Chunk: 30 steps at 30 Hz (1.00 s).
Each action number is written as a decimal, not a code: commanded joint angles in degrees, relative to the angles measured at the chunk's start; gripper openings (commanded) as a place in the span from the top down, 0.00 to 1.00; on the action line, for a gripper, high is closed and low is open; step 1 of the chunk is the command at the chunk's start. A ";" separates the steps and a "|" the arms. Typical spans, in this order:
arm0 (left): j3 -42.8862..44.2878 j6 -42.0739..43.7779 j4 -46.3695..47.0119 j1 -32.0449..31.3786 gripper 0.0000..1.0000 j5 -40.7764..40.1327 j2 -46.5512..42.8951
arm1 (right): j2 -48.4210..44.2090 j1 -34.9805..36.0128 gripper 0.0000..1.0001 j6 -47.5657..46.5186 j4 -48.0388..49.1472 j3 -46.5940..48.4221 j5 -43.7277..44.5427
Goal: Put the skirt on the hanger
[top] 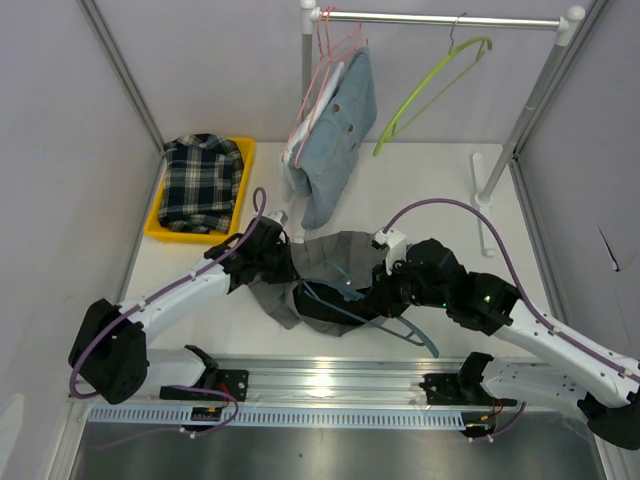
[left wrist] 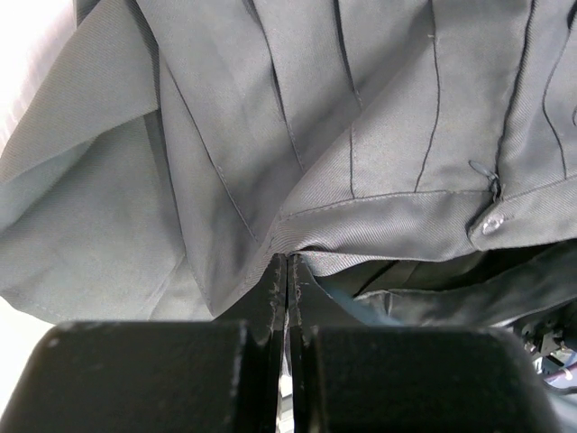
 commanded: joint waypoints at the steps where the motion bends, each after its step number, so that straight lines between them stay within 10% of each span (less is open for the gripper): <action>1: 2.71 0.87 -1.65 -0.94 1.00 -0.10 -3.24 | 1.18 1.39 1.00 -2.62 7.73 -0.96 2.79; 22: 5.53 0.52 -7.72 -3.84 0.98 -1.07 -10.02 | 0.21 7.91 1.00 -7.63 27.87 -15.56 17.91; 30: 2.89 7.54 0.88 -4.81 0.76 3.42 -7.91 | 0.83 -2.63 1.00 -3.59 36.91 -20.65 -2.69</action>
